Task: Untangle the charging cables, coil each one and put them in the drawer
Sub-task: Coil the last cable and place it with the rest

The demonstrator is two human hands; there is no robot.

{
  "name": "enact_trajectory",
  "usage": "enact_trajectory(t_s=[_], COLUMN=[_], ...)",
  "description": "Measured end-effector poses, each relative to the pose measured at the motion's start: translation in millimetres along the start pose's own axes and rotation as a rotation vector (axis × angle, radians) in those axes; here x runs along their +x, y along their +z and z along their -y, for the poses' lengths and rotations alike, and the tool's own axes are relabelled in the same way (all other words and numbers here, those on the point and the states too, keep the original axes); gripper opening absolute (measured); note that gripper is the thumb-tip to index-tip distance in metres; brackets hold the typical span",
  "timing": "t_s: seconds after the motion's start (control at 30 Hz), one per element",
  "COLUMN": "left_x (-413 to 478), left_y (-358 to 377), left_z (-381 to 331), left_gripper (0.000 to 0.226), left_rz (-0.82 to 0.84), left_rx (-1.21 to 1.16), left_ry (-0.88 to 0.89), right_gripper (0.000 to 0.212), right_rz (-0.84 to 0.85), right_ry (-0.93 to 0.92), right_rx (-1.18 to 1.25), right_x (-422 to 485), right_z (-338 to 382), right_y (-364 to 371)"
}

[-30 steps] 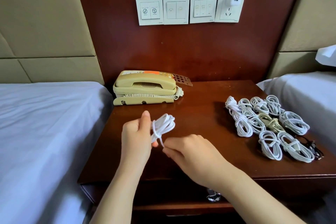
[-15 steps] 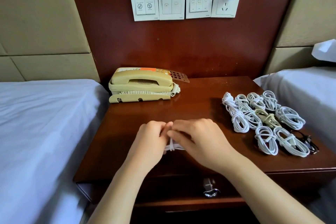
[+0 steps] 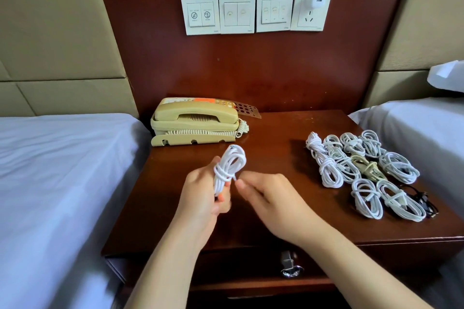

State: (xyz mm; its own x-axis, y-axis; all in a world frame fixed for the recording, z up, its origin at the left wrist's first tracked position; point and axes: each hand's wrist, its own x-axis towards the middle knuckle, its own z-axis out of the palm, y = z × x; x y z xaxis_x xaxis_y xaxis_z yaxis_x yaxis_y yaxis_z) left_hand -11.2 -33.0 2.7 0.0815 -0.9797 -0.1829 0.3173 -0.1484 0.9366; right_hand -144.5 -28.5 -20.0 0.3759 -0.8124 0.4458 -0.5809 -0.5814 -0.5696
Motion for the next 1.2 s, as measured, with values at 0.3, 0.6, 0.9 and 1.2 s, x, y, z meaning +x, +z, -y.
enact_trajectory(t_s=[0.3, 0.6, 0.9, 1.2], left_x=[5.7, 6.1, 2.1, 1.6], left_y=[3.6, -2.0, -2.1, -1.0], left_z=[13.2, 11.7, 16.3, 20.9], left_gripper=[0.05, 0.048, 0.028, 0.018], left_rz=[-0.124, -0.417, 0.132, 0.093], left_rx=[0.076, 0.766, 0.385, 0.289], left_ry=[-0.105, 0.542, 0.486, 0.303], right_gripper=[0.033, 0.031, 0.017, 0.02], right_rz=[-0.092, -0.269, -0.41, -0.326], right_ry=[-0.12, -0.176, 0.02, 0.063], right_rx=[-0.543, -0.438, 0.3, 0.441], right_x=[2.8, 1.5, 3.4, 2.6], right_z=[11.6, 17.7, 18.4, 2.5], right_y=[14.9, 17.2, 2.8, 3.3])
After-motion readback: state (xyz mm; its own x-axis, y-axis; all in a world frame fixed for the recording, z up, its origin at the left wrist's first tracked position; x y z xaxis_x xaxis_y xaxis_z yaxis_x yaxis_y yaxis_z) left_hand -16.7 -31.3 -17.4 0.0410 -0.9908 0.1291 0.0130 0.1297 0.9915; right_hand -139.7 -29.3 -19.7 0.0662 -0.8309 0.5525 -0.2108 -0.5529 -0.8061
